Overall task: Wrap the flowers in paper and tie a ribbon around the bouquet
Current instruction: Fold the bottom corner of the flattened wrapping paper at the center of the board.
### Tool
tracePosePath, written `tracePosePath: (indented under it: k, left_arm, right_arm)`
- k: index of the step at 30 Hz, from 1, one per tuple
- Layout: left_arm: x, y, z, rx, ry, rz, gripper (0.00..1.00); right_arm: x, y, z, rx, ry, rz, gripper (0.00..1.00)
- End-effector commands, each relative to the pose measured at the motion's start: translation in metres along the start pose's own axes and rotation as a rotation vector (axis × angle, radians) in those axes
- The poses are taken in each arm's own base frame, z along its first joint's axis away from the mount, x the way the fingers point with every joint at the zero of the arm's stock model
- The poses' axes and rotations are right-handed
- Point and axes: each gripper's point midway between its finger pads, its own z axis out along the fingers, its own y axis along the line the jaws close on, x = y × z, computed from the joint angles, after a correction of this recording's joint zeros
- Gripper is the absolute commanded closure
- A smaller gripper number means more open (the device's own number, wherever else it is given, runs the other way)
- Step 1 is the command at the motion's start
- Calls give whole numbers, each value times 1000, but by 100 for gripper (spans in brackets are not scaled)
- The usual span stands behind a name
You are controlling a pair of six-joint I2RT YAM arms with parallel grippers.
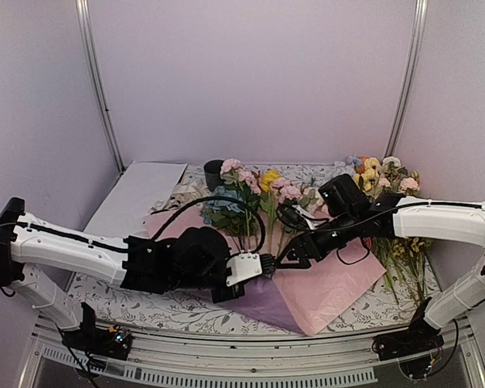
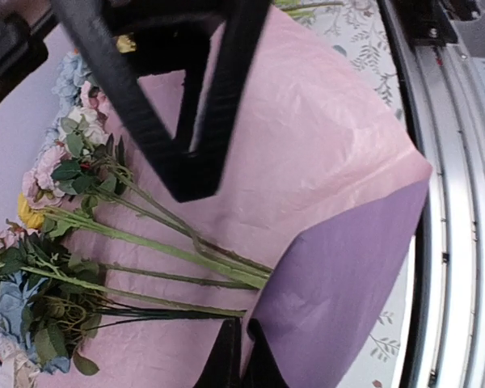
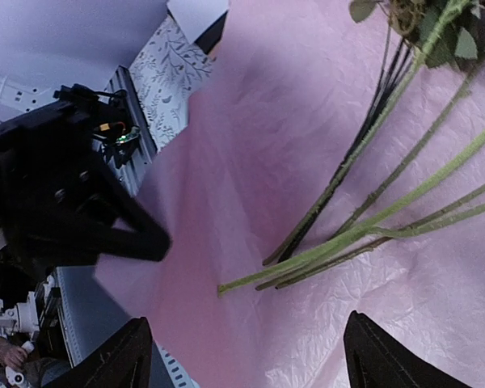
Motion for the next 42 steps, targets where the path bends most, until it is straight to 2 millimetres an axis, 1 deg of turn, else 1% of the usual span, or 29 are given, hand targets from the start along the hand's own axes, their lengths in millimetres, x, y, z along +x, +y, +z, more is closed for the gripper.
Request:
tracePosePath:
  k: [1,3,5,8,10,13,17,20,22,27,28,31,33,34,35,36,38,39,40,42]
  left_arm:
    - [-3,38,25,-35,-17,-67,100]
    - [-1,54,32,-54,-14,-96,100]
    - [1,68,38,-62,-15,-135,100]
    - [12,80,44,-65,-5,-194,100]
    - [20,86,47,-75,1,-228,100]
    - [28,90,51,-63,0,-273,100]
    - [35,86,58,-39,-6,-293,100]
    - [43,85,65,-31,10,-307,100]
    - [48,86,67,-26,22,-316,100]
    - [60,88,69,-25,44,-342,100]
    - [61,88,69,-21,45,-348,100]
    - [64,89,69,-16,47,-370,100]
    - [66,91,69,-18,53,-382,100]
    - [68,91,69,-18,65,-390,100]
    - [70,92,70,-19,77,-399,100]
    - [72,94,69,-22,89,-412,88]
    - [76,97,66,-25,116,-462,50]
    - [78,99,62,-30,127,-490,39]
    - [78,104,55,-40,132,-520,33]
    - [82,110,41,-56,149,-595,28]
  right_arm:
    - [-4,29,-8,-141,-36,-127,13]
    - [-1,31,-8,-164,-35,-143,10]
    - [1,29,-6,-167,-31,-151,8]
    - [5,23,-2,-172,-19,-140,7]
    - [8,15,1,-154,-13,-129,7]
    - [13,-1,7,-131,-11,-89,7]
    - [21,-29,23,-56,22,-7,10]
    - [31,-37,35,-62,53,38,16]
    - [37,-39,39,-74,77,56,22]
    - [60,-37,43,-129,130,99,44]
    - [64,-37,44,-135,141,110,50]
    - [73,-36,47,-169,165,145,72]
    - [75,-37,50,-174,181,167,88]
    - [76,-39,51,-165,186,178,95]
    - [75,-43,52,-148,188,186,99]
    - [75,-47,54,-127,192,199,100]
    - [78,-59,55,-88,206,240,100]
    - [80,-63,56,-76,215,263,100]
    - [82,-66,57,-67,223,281,100]
    - [84,-69,59,-59,232,310,100]
